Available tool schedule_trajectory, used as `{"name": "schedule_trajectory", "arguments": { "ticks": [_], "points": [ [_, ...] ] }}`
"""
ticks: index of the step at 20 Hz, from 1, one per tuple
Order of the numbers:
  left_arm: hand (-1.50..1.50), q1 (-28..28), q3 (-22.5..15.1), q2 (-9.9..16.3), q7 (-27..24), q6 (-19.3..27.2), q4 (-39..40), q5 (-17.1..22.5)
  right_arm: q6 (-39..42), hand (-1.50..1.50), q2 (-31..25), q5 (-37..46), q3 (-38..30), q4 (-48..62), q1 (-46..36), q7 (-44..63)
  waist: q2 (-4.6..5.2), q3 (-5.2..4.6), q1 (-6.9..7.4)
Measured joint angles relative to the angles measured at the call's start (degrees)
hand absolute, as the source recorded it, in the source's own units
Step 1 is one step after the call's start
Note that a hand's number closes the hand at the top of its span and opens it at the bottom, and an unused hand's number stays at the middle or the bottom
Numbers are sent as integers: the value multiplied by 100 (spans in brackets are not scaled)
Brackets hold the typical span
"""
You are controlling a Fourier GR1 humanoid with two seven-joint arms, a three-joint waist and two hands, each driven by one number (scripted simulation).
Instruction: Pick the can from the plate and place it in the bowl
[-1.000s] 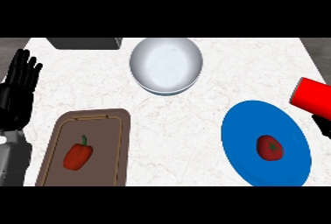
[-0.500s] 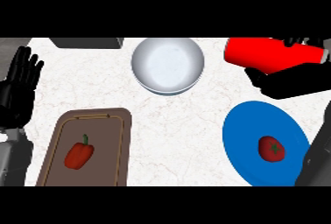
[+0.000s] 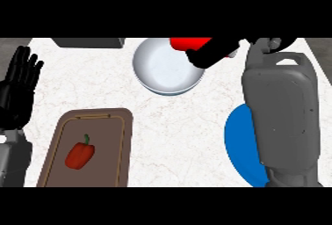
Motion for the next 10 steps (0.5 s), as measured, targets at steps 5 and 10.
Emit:
{"name": "schedule_trajectory", "arguments": {
  "ticks": [5,10],
  "points": [
    [0,-62,5,20,-35,-50,81,2,-1123,150,67,-5,560,1321,-96,-259,15,1,40],
    [0,-9,-34,-38,-30,-22,30,-34,-1917,150,82,345,917,2427,-77,-488,18,3,37]
  ]
}}
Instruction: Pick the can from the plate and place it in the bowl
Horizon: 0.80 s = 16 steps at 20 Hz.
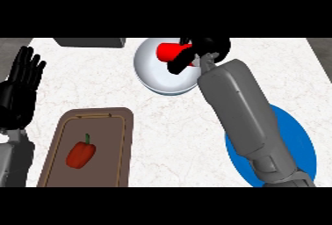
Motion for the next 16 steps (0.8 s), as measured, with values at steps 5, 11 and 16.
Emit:
{"name": "schedule_trajectory", "arguments": {
  "ticks": [5,11,16],
  "points": [
    [0,-55,-6,2,-6,-1,0,-15,-1036,-150,10,-137,-50,1148,-73,-16,18,1,48],
    [0,-129,-40,-8,67,-17,-32,-10,-2198,-150,12,-1025,-257,1957,-34,-776,39,6,121],
    [0,-180,-17,-4,88,2,7,-8,-3271,-150,13,-1439,-493,2173,-71,-1596,42,8,103]
  ]
}}
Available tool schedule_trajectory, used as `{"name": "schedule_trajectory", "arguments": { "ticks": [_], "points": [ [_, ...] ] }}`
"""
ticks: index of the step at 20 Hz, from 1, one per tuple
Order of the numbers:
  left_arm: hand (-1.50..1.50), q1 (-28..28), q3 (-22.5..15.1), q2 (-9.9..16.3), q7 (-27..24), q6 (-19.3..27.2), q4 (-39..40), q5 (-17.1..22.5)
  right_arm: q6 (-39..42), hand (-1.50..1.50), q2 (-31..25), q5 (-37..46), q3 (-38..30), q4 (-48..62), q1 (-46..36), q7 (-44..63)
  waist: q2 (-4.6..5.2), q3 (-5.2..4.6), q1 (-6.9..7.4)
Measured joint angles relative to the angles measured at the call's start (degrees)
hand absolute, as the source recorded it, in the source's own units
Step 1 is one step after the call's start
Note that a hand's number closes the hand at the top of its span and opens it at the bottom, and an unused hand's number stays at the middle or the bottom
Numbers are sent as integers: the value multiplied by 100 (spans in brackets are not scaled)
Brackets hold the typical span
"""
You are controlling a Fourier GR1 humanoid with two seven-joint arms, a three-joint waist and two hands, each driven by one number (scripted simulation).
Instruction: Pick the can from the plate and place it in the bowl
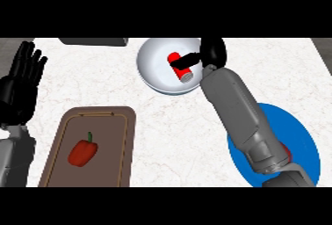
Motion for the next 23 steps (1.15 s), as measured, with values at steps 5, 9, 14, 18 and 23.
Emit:
{"name": "schedule_trajectory", "arguments": {
  "ticks": [5,9,14,18,23],
  "points": [
    [0,106,12,-28,-29,50,-41,-41,-961,-150,-78,-122,-277,-42,20,-441,-33,-3,-92],
    [0,308,141,66,-21,-36,-130,47,-1184,-150,-337,-368,-583,-356,346,-648,-71,-3,-194],
    [0,336,195,70,-118,-32,-47,35,-998,-150,-701,-836,-875,-1224,1065,-904,-95,-4,-298],
    [0,439,171,13,-153,-13,-95,0,-534,-150,-1012,-1323,-1057,-2101,1850,-1186,-104,-4,-328],
    [0,359,176,1,-139,32,-35,-34,197,-150,-1462,-2025,-1411,-2858,2854,-1655,-99,-4,-336]
  ]
}}
